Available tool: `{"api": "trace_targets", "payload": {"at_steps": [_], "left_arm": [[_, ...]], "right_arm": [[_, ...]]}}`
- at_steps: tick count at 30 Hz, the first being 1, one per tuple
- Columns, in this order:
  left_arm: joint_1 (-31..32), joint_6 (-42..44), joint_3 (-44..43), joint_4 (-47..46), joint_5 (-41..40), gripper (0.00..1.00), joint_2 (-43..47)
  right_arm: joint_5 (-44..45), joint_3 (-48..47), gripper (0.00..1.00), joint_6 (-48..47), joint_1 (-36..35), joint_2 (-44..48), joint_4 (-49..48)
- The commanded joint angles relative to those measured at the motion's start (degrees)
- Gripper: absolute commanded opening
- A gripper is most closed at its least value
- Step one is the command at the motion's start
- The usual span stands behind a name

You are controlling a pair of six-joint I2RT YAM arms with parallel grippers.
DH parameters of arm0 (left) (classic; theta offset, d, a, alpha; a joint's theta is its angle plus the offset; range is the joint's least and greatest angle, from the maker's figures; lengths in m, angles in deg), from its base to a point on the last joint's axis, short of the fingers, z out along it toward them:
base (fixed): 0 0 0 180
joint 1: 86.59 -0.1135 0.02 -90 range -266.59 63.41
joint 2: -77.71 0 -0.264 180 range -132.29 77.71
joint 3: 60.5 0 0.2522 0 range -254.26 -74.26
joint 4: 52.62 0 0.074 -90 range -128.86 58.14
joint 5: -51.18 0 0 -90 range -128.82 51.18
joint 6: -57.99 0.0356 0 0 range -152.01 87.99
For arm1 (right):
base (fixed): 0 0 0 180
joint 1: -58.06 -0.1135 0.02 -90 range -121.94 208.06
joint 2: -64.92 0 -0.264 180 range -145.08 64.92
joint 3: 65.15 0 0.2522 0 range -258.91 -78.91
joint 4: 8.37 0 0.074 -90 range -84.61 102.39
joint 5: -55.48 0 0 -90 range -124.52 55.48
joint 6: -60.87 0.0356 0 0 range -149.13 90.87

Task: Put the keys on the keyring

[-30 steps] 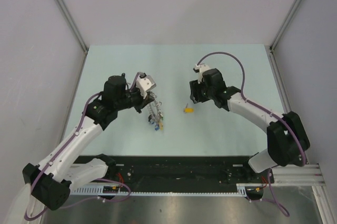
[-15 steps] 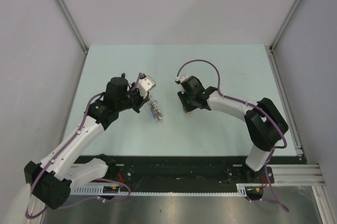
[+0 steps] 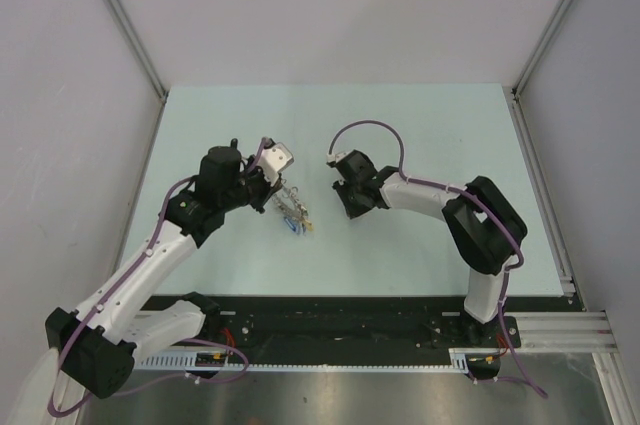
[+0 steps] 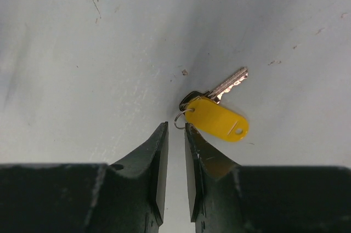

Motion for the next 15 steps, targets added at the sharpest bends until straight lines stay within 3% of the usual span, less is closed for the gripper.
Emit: {"api": "trace_targets", "payload": {"at_steps": [1,6,10,15], "left_arm": [[-0.57,-0.11,-0.42,-3.68,0.55,0.00,1.99],[-0.66,-0.20,-0.42,-3.68,0.63,0.00,1.99],[-0.74,-0.28,-0.42,-3.77,0.81,0.00,2.17],[-0.66,-0.28,-0.42,-3.68,0.81,0.00,2.17]], "right_arm": [[1.08,-2.81,0.23,0.47,-0.41,-1.10,-1.37],[1.43,-3.07,0.20,0.12,-0.41,-1.71,-1.46],[1.70,-3.07,0.08,0.03,-0.24,-1.37,-0.93],[1.61,-3.07,0.00,0.12,0.38,-0.14,0.56]]}}
